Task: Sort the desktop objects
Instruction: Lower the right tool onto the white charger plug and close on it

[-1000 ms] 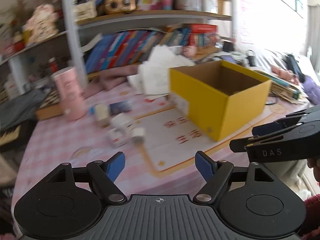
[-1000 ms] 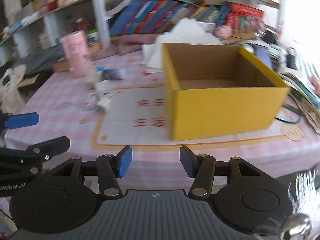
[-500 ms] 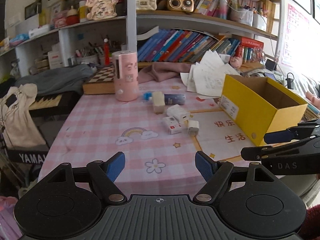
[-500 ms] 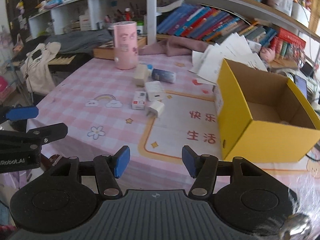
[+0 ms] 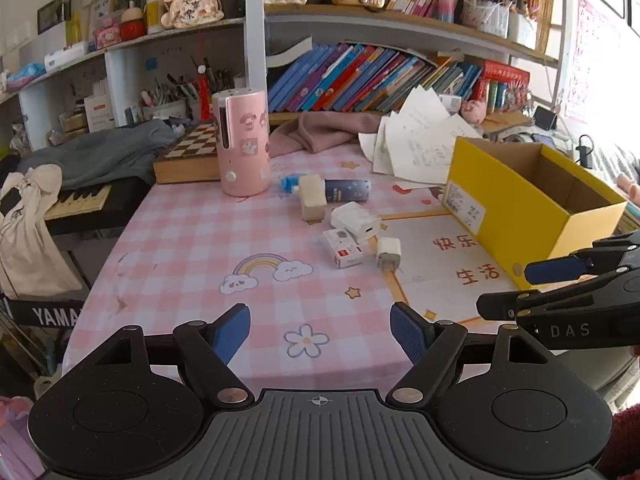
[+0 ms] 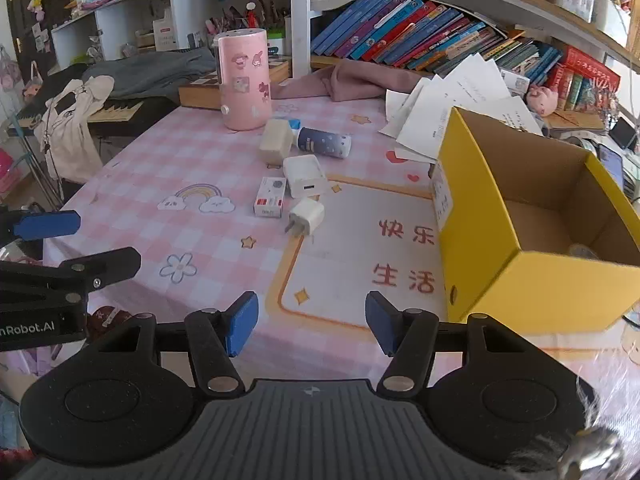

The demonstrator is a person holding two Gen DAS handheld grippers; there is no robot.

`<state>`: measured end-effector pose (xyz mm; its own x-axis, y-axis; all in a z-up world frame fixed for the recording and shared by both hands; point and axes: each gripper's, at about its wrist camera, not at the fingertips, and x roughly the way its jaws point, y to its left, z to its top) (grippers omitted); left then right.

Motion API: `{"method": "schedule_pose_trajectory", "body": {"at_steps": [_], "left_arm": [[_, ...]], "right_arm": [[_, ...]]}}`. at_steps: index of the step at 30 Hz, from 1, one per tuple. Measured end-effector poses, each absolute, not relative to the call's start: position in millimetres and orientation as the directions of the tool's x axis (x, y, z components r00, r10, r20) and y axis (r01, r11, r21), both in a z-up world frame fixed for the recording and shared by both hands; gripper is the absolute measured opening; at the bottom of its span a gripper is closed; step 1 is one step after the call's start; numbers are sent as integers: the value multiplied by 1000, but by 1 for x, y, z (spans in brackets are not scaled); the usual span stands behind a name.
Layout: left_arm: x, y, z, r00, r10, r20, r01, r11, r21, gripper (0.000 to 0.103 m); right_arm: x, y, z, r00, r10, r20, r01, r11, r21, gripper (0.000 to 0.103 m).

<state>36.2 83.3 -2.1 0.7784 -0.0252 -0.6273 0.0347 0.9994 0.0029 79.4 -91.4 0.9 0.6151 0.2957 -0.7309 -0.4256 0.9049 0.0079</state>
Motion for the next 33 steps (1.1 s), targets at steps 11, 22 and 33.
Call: {"method": "schedule_pose_trajectory", "body": {"at_steps": [11, 22, 33], "left_arm": [[96, 83, -10, 743, 33, -669, -5, 999, 44, 79], [148, 83, -23, 680, 69, -730, -33, 997, 63, 79], [178, 80, -33, 632, 82, -771, -32, 996, 79, 79]], "right_arm": [[151, -66, -15, 526, 346, -777, -527, 850, 23, 58], [213, -49, -40, 433, 363, -825, -589, 807, 46, 58], [238, -38, -66, 389, 376, -841, -650, 759, 38, 42]]}}
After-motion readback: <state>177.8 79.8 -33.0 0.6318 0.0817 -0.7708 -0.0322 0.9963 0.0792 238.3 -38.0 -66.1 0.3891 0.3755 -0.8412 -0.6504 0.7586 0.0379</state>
